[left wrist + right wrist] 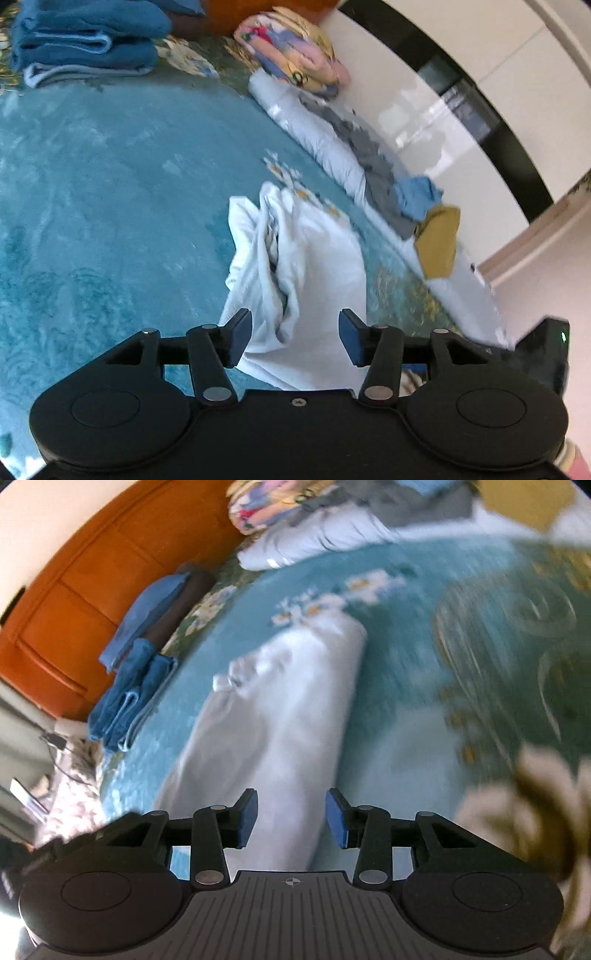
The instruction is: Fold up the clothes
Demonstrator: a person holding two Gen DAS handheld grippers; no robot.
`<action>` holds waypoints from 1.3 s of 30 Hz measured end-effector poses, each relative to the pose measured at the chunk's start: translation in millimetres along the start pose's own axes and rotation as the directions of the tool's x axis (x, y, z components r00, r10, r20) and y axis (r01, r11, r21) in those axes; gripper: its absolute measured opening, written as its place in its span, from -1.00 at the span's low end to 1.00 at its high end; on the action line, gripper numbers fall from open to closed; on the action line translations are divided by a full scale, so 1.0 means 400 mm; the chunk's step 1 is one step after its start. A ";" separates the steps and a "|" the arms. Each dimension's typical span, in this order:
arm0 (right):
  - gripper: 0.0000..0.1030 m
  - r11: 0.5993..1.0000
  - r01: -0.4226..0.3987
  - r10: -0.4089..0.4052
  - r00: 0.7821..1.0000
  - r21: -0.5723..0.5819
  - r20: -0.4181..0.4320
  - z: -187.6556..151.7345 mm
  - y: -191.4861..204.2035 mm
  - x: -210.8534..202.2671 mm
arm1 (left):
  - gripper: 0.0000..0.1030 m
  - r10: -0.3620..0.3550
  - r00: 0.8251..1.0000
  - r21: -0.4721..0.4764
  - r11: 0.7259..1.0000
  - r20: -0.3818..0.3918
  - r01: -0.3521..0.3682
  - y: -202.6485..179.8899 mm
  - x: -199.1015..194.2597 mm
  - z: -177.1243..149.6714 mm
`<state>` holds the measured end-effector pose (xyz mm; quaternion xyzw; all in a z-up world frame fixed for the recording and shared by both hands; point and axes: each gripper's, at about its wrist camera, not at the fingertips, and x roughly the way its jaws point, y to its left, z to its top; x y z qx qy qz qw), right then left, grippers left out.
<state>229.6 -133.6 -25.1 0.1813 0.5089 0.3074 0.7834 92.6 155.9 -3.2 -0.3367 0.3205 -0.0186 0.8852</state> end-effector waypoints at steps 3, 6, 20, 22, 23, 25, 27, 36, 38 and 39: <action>-0.23 0.997 -0.040 0.040 0.999 0.068 -0.010 -0.043 -0.033 0.001 | -0.02 0.029 0.999 0.063 0.998 -0.020 -0.028 -0.007 0.018 -0.020; -0.22 0.992 -0.079 0.080 0.997 0.099 -0.006 -0.060 -0.042 0.010 | -0.09 0.057 0.997 0.088 0.995 -0.046 -0.053 -0.006 0.049 -0.027; -0.84 0.965 -0.193 0.188 0.981 0.175 0.044 -0.083 -0.058 0.033 | -0.89 -0.049 0.999 -0.279 0.959 -0.004 0.046 0.115 0.020 0.019; -0.84 0.970 -0.178 0.175 0.984 0.167 0.032 -0.082 -0.063 0.030 | -0.89 -0.015 1.000 -0.260 0.965 -0.019 0.009 0.121 0.025 0.015; -0.84 0.974 -0.163 0.162 0.987 0.157 0.018 -0.084 -0.062 0.037 | -0.89 0.006 0.999 -0.253 0.967 -0.036 -0.015 0.125 0.034 0.010; -0.84 0.979 -0.134 0.137 0.991 0.157 -0.008 -0.091 -0.062 0.056 | -0.88 0.038 0.997 -0.237 0.970 -0.062 -0.052 0.134 0.051 0.001; -0.82 0.978 -0.130 0.134 0.991 0.166 -0.017 -0.094 -0.066 0.064 | -0.87 0.051 0.996 -0.214 0.975 -0.072 -0.065 0.135 0.060 -0.001; -0.61 0.994 -0.104 0.099 0.991 0.047 0.088 -0.045 -0.054 -0.032 | -0.72 -0.006 0.999 -0.075 0.997 -0.033 0.004 0.121 -0.004 0.070; -0.61 0.995 -0.098 0.094 0.988 0.035 0.120 -0.024 -0.050 -0.037 | -0.68 -0.004 1.000 -0.041 0.999 -0.019 0.003 0.107 0.006 0.109; -0.61 0.995 -0.098 0.093 0.987 0.031 0.133 -0.013 -0.047 -0.035 | -0.59 -0.008 1.000 -0.026 1.000 -0.013 0.008 0.099 0.015 0.129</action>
